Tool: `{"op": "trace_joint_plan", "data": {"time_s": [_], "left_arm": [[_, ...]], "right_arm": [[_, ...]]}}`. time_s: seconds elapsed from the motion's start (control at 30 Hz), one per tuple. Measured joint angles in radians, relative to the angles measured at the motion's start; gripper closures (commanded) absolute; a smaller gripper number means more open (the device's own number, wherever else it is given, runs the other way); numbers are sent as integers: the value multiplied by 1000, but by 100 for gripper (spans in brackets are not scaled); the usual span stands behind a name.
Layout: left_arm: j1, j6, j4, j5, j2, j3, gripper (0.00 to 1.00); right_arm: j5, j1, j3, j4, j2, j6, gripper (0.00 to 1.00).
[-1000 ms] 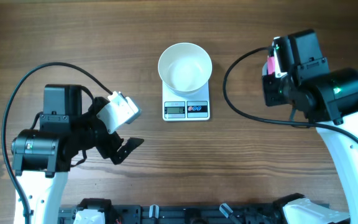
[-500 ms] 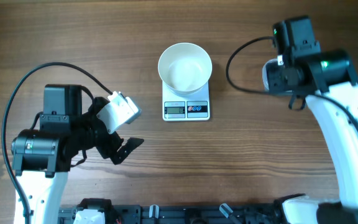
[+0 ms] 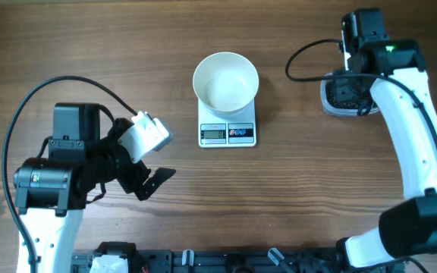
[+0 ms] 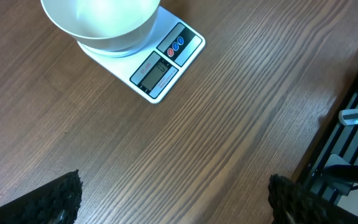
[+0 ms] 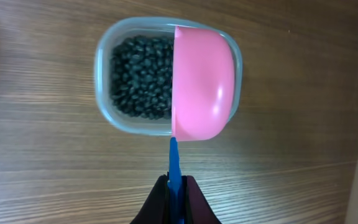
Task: Scoop item into bowl and weigh 150g on scale
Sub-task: 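Dip the pink scoop into the black beans with the right gripper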
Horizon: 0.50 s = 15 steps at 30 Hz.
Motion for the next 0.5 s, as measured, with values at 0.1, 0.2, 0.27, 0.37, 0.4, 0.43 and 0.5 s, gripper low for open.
{"op": "trace_joint_plan", "data": {"time_s": [0.1,0.2,0.27,0.37,0.4,0.43,0.5], "left_arm": [[0,0,0,0,0,0,0],[0,0,0,0,0,0,0],[0,0,0,0,0,0,0],[0,0,0,0,0,0,0],[0,0,0,0,0,0,0],[0,0,0,0,0,0,0],[0,0,0,0,0,0,0]], "right_arm": [[0,-15,0,3,15,-20,96],[8,-15,0,3,18,-26,96],[19,-15,0,3,23,-36,96],[27,-18,0,3,38,-43,96],[30,-19,0,2,45,-44,96],[30,-20,0,-2,51,-44,96],[30,-23,0,-9,59,-44,96]]}}
